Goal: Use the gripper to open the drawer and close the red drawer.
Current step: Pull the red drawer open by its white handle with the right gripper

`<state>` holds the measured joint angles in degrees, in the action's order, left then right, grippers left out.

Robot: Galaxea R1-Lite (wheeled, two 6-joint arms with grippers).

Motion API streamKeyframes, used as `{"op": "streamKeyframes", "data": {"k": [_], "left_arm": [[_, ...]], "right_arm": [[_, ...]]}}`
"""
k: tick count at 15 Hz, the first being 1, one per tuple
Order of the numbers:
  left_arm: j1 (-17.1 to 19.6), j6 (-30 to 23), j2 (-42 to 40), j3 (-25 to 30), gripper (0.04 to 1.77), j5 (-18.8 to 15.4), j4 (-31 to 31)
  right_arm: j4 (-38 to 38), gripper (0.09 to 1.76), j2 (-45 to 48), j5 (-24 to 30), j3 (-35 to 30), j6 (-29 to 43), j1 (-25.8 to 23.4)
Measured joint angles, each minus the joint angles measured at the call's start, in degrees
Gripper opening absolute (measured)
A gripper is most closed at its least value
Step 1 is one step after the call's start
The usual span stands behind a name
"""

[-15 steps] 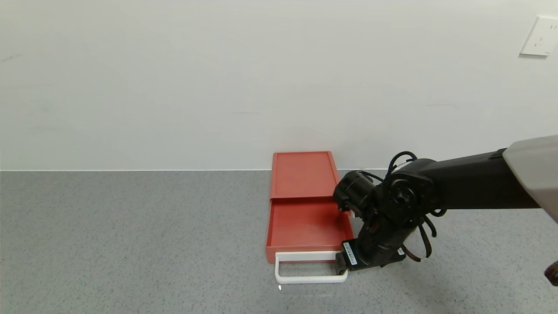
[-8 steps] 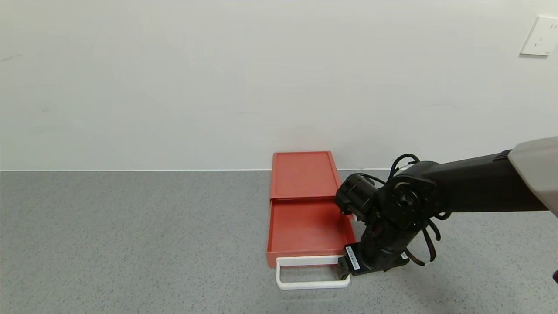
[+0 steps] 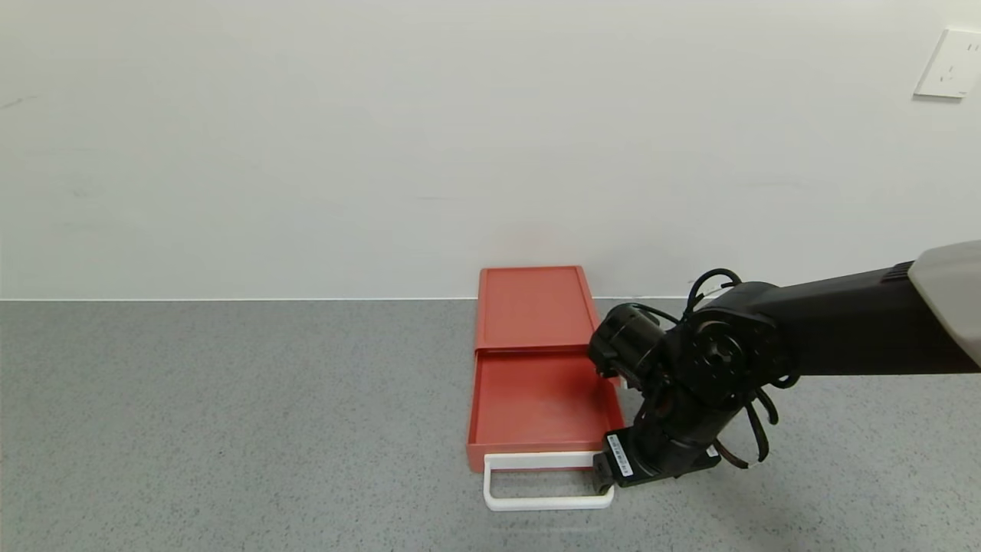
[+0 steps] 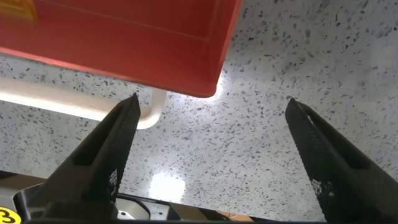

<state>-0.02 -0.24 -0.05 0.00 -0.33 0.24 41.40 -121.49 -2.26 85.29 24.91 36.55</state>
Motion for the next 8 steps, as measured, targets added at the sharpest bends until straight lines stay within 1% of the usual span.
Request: {"op": "streamKeyframes", "data": {"k": [5, 8], "left_arm": [[-0.02, 0.0, 0.0, 0.0, 1.72, 0.0, 0.02], [0.0, 0.0, 0.0, 0.0, 1.72, 0.0, 0.02]], "right_arm": [[0.09, 1.71, 0.82, 0.02, -0.21, -0.02, 0.09], [0.09, 1.71, 2.83, 0.13, -0.21, -0.05, 0.22]]}}
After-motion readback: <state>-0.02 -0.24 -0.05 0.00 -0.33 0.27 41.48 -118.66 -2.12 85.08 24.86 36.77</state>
